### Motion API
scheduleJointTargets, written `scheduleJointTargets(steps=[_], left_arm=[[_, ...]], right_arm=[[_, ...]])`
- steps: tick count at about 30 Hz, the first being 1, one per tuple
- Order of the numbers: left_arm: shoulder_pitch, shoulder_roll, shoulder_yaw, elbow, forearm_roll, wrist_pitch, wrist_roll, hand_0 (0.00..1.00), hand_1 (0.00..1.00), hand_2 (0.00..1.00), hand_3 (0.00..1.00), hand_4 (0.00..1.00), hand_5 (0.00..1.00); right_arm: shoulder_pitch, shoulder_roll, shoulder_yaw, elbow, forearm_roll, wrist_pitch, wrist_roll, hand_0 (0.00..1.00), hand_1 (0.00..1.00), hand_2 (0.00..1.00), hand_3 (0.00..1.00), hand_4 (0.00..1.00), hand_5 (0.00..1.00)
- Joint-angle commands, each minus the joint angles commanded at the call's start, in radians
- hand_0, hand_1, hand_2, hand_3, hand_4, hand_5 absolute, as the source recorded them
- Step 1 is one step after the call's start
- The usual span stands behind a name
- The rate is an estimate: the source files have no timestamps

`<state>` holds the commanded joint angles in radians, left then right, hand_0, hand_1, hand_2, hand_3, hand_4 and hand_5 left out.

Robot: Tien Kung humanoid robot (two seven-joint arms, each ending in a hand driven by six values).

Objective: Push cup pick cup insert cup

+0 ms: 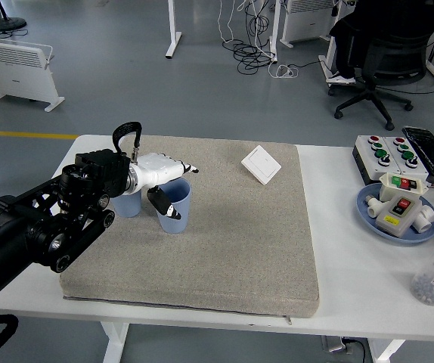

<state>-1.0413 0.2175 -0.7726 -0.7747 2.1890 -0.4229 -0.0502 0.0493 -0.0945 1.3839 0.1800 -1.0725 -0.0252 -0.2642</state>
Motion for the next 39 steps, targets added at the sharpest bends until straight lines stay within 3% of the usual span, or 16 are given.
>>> scheduleJointTargets(steps=[4, 5, 16, 17, 22, 23, 28, 29, 34, 35, 39], left_arm=[[0.004, -0.006, -0.006, 0.017, 0.006, 0.006, -0.002, 0.642, 0.790, 0.960, 0.998, 0.865, 0.293], [0.004, -0.007, -0.005, 0.024, 0.008, 0.007, -0.002, 0.565, 0.748, 0.949, 0.998, 0.803, 0.218], [0.006, -0.007, 0.006, 0.039, -0.003, 0.031, -0.018, 0.539, 0.729, 0.928, 0.975, 0.752, 0.168], [0.006, -0.008, 0.006, 0.040, -0.004, 0.031, -0.019, 0.452, 0.661, 0.853, 0.865, 0.699, 0.138], [0.004, -0.010, 0.005, 0.044, -0.013, 0.036, -0.018, 0.452, 0.661, 0.853, 0.865, 0.699, 0.138], [0.004, -0.010, 0.005, 0.044, -0.015, 0.036, -0.017, 0.430, 0.640, 0.805, 0.736, 0.694, 0.137], [0.004, -0.011, 0.002, 0.048, -0.022, 0.040, -0.014, 0.430, 0.640, 0.805, 0.736, 0.694, 0.137], [0.003, -0.011, 0.002, 0.048, -0.022, 0.041, -0.014, 0.418, 0.612, 0.733, 0.574, 0.653, 0.128], [0.006, -0.015, 0.004, 0.051, -0.019, 0.056, -0.020, 0.418, 0.612, 0.733, 0.574, 0.653, 0.128], [0.006, -0.015, 0.004, 0.052, -0.017, 0.061, -0.025, 0.427, 0.565, 0.617, 0.500, 0.540, 0.065], [0.011, -0.014, 0.005, 0.048, -0.014, 0.076, -0.038, 0.427, 0.565, 0.617, 0.500, 0.540, 0.065]], right_arm=[[0.001, -0.001, 0.000, 0.000, -0.001, 0.000, 0.000, 0.693, 0.598, 0.615, 0.545, 0.108, 0.439], [0.001, -0.001, -0.001, 0.000, 0.000, 0.000, -0.001, 0.694, 0.598, 0.615, 0.546, 0.109, 0.437], [0.003, 0.000, 0.000, 0.000, -0.003, -0.001, 0.000, 0.694, 0.599, 0.614, 0.546, 0.111, 0.435], [0.003, 0.000, 0.000, 0.000, -0.003, -0.001, 0.000, 0.695, 0.599, 0.614, 0.546, 0.113, 0.431], [0.003, 0.001, 0.000, 0.000, -0.004, -0.001, 0.000, 0.695, 0.599, 0.614, 0.546, 0.113, 0.431], [0.003, 0.001, 0.000, 0.000, -0.004, -0.001, 0.000, 0.694, 0.599, 0.613, 0.546, 0.114, 0.430], [0.002, 0.001, -0.001, 0.000, -0.002, -0.001, 0.000, 0.694, 0.599, 0.613, 0.546, 0.114, 0.430], [0.001, 0.001, -0.001, 0.000, -0.003, -0.001, 0.000, 0.695, 0.599, 0.613, 0.546, 0.115, 0.429], [-0.002, 0.001, -0.002, 0.000, -0.002, -0.001, -0.001, 0.695, 0.599, 0.613, 0.546, 0.115, 0.429], [-0.003, 0.001, -0.002, 0.000, -0.003, -0.001, -0.001, 0.695, 0.599, 0.613, 0.546, 0.116, 0.428], [-0.006, 0.001, -0.001, 0.000, -0.004, -0.001, -0.001, 0.695, 0.599, 0.613, 0.546, 0.116, 0.428]])
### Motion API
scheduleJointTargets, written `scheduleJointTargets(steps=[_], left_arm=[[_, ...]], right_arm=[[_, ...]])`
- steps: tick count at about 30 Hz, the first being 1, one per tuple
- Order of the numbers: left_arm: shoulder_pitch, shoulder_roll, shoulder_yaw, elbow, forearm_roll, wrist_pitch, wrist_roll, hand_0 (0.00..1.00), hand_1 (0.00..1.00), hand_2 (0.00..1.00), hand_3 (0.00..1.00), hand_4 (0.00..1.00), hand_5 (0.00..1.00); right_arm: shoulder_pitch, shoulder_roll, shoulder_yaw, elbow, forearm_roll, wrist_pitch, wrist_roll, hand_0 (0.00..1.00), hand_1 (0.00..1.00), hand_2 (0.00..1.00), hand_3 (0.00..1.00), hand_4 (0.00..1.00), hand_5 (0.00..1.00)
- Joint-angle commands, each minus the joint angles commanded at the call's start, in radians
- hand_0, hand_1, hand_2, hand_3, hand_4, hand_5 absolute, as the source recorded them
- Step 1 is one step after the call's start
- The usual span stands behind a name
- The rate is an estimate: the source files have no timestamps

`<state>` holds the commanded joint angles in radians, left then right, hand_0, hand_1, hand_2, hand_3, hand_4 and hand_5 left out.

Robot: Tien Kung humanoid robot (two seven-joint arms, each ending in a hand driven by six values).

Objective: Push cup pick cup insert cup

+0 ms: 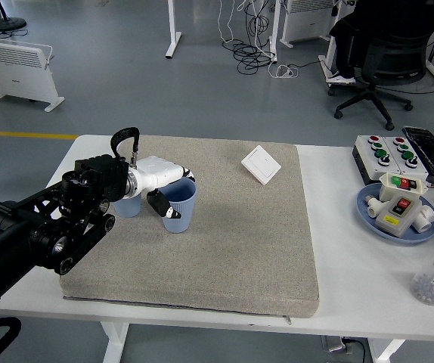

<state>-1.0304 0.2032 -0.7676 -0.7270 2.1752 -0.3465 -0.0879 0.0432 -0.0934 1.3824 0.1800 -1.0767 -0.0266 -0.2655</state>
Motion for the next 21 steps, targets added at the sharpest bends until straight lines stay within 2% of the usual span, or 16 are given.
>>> scheduleJointTargets(steps=[1, 2, 5, 9, 13, 14, 16, 19, 20, 21], left_arm=[[0.003, 0.002, -0.001, -0.005, -0.003, -0.001, 0.000, 0.427, 0.565, 0.617, 0.500, 0.540, 0.065], [0.004, 0.002, -0.002, -0.007, -0.005, -0.002, 0.000, 0.429, 0.550, 0.551, 0.479, 0.483, 0.002], [0.010, 0.008, -0.009, -0.028, -0.010, -0.011, 0.006, 0.429, 0.550, 0.551, 0.479, 0.483, 0.002], [0.017, 0.026, -0.013, -0.088, -0.017, -0.030, 0.019, 0.436, 0.536, 0.522, 0.467, 0.459, 0.002], [0.022, 0.060, -0.041, -0.219, -0.043, -0.071, 0.048, 0.436, 0.536, 0.522, 0.467, 0.459, 0.002], [0.020, 0.064, -0.050, -0.241, -0.047, -0.079, 0.055, 0.431, 0.529, 0.513, 0.458, 0.491, 0.002], [0.006, 0.079, -0.085, -0.299, -0.062, -0.109, 0.078, 0.431, 0.529, 0.513, 0.458, 0.491, 0.002], [-0.013, 0.095, -0.121, -0.335, -0.078, -0.136, 0.098, 0.431, 0.529, 0.513, 0.458, 0.491, 0.002], [-0.029, 0.106, -0.143, -0.338, -0.088, -0.151, 0.109, 0.432, 0.524, 0.507, 0.456, 0.539, 0.002], [-0.035, 0.109, -0.151, -0.339, -0.091, -0.156, 0.112, 0.432, 0.524, 0.507, 0.456, 0.539, 0.002]], right_arm=[[-0.001, 0.000, 0.001, 0.000, -0.001, 0.000, 0.000, 0.695, 0.599, 0.613, 0.546, 0.116, 0.428], [-0.001, 0.000, 0.001, 0.000, -0.002, 0.000, 0.000, 0.696, 0.599, 0.613, 0.546, 0.116, 0.428], [-0.003, 0.001, 0.001, 0.000, -0.001, -0.001, 0.000, 0.696, 0.599, 0.613, 0.546, 0.116, 0.428], [-0.004, 0.002, 0.004, 0.000, -0.003, -0.002, 0.000, 0.695, 0.599, 0.613, 0.546, 0.116, 0.427], [-0.005, 0.003, 0.009, 0.000, 0.000, -0.004, 0.002, 0.695, 0.599, 0.613, 0.546, 0.116, 0.427], [-0.004, 0.003, 0.010, 0.000, 0.000, -0.004, 0.002, 0.695, 0.600, 0.613, 0.546, 0.117, 0.427], [-0.002, 0.003, 0.011, 0.000, 0.001, -0.004, 0.003, 0.695, 0.600, 0.613, 0.546, 0.117, 0.427], [-0.001, 0.003, 0.011, 0.000, 0.004, -0.004, 0.003, 0.695, 0.600, 0.613, 0.546, 0.117, 0.427], [0.000, 0.002, 0.011, 0.000, 0.005, -0.004, 0.003, 0.695, 0.600, 0.613, 0.546, 0.117, 0.425], [0.000, 0.002, 0.011, 0.000, 0.005, -0.004, 0.003, 0.695, 0.600, 0.613, 0.546, 0.117, 0.425]])
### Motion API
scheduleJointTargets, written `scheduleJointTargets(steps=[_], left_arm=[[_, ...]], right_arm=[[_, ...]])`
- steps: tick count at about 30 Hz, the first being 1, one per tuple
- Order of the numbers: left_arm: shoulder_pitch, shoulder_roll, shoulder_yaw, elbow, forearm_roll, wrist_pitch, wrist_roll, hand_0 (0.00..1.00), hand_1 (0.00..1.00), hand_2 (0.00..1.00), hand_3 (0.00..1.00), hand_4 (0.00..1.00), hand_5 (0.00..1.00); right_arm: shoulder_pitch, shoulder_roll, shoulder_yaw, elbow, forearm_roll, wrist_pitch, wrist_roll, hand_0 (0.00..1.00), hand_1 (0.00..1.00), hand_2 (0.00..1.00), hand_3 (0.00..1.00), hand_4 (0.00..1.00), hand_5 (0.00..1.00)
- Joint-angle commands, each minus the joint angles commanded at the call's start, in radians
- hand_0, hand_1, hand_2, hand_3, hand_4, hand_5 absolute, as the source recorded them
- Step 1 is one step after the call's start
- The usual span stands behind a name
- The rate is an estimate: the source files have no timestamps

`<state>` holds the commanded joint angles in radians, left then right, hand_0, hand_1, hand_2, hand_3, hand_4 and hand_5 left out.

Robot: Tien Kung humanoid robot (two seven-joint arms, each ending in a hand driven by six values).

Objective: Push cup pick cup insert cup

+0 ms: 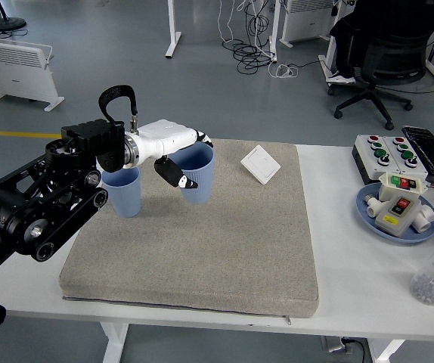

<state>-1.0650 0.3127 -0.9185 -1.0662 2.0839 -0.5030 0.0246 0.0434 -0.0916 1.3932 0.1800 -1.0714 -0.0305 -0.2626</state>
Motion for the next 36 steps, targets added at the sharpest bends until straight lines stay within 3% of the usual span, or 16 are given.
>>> scheduleJointTargets(steps=[4, 10, 19, 36], left_arm=[[-0.045, 0.025, -0.056, 0.043, 0.016, -0.014, 0.010, 0.432, 0.524, 0.507, 0.456, 0.539, 0.002], [-0.093, 0.058, -0.108, 0.165, 0.065, -0.027, 0.012, 0.452, 0.526, 0.507, 0.457, 0.526, 0.002], [-0.092, 0.055, -0.124, 0.277, 0.104, -0.030, 0.014, 0.465, 0.533, 0.509, 0.458, 0.499, 0.002], [-0.068, 0.056, -0.100, 0.308, 0.084, -0.057, 0.030, 0.466, 0.536, 0.511, 0.458, 0.502, 0.002]], right_arm=[[0.002, -0.003, -0.002, 0.000, 0.003, 0.001, 0.000, 0.695, 0.600, 0.613, 0.546, 0.117, 0.425], [0.002, -0.006, -0.008, 0.000, 0.007, 0.001, -0.002, 0.695, 0.600, 0.611, 0.547, 0.118, 0.426], [0.002, -0.005, -0.008, 0.000, 0.004, 0.001, -0.003, 0.695, 0.600, 0.613, 0.546, 0.118, 0.427], [0.005, -0.003, -0.007, 0.000, 0.001, 0.001, -0.002, 0.695, 0.600, 0.613, 0.546, 0.118, 0.427]])
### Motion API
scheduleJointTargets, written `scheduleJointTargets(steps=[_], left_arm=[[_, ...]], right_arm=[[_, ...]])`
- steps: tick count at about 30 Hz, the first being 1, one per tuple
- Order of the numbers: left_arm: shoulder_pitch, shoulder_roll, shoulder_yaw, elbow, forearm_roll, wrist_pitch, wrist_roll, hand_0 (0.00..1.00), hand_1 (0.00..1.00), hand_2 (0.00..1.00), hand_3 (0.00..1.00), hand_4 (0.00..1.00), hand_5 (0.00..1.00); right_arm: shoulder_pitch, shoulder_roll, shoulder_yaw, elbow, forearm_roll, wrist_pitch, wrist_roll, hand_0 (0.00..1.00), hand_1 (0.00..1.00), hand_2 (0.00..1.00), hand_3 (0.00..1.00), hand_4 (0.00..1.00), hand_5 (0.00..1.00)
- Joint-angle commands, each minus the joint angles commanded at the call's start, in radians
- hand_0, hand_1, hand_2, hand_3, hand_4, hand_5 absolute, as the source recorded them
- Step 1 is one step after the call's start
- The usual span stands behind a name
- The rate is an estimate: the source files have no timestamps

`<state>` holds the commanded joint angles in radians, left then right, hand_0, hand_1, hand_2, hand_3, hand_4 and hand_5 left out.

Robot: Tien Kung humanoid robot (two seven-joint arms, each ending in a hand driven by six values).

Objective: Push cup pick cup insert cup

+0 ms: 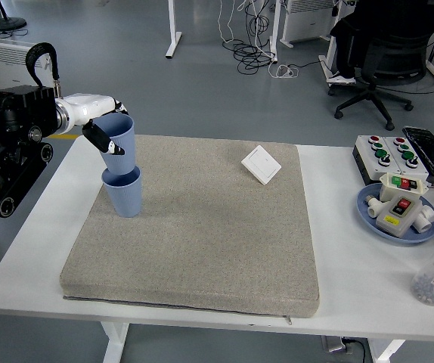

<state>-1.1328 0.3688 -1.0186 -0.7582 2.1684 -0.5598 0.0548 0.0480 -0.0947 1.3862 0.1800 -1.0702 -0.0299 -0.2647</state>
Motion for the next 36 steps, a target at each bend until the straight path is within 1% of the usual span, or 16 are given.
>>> scheduleJointTargets(steps=[10, 23, 24, 29, 30, 35, 36], left_arm=[[0.006, -0.002, 0.008, 0.016, -0.001, 0.004, -0.004, 0.465, 0.537, 0.512, 0.459, 0.505, 0.002], [0.025, -0.019, 0.027, 0.030, -0.013, 0.012, -0.018, 0.461, 0.546, 0.523, 0.476, 0.490, 0.002], [0.027, -0.019, 0.027, 0.031, -0.010, 0.010, -0.019, 0.438, 0.564, 0.556, 0.516, 0.509, 0.005], [0.031, -0.020, 0.023, 0.033, -0.008, 0.006, -0.023, 0.438, 0.564, 0.556, 0.516, 0.509, 0.005], [0.032, -0.020, 0.023, 0.033, -0.007, 0.007, -0.025, 0.629, 0.721, 0.787, 0.738, 0.829, 0.318], [0.034, -0.024, 0.016, 0.039, 0.001, 0.019, -0.037, 0.629, 0.721, 0.787, 0.738, 0.829, 0.318], [0.035, -0.024, 0.013, 0.041, 0.004, 0.023, -0.041, 0.745, 0.808, 0.894, 0.822, 0.883, 0.390]], right_arm=[[0.001, 0.002, 0.000, 0.000, -0.003, 0.000, 0.000, 0.695, 0.600, 0.613, 0.546, 0.117, 0.427], [-0.005, 0.003, -0.001, 0.000, -0.006, 0.000, -0.001, 0.695, 0.600, 0.613, 0.546, 0.117, 0.428], [-0.005, 0.003, -0.002, 0.000, -0.006, 0.000, -0.001, 0.695, 0.600, 0.613, 0.547, 0.117, 0.428], [-0.006, 0.002, -0.002, 0.000, -0.007, 0.000, -0.001, 0.695, 0.600, 0.613, 0.547, 0.117, 0.428], [-0.006, 0.002, -0.002, 0.000, -0.007, 0.000, -0.001, 0.695, 0.600, 0.613, 0.546, 0.117, 0.429], [-0.007, 0.003, -0.004, 0.000, -0.006, 0.000, -0.001, 0.695, 0.600, 0.613, 0.546, 0.117, 0.429], [-0.007, 0.003, -0.004, 0.000, -0.006, 0.000, -0.001, 0.695, 0.600, 0.613, 0.546, 0.117, 0.429]])
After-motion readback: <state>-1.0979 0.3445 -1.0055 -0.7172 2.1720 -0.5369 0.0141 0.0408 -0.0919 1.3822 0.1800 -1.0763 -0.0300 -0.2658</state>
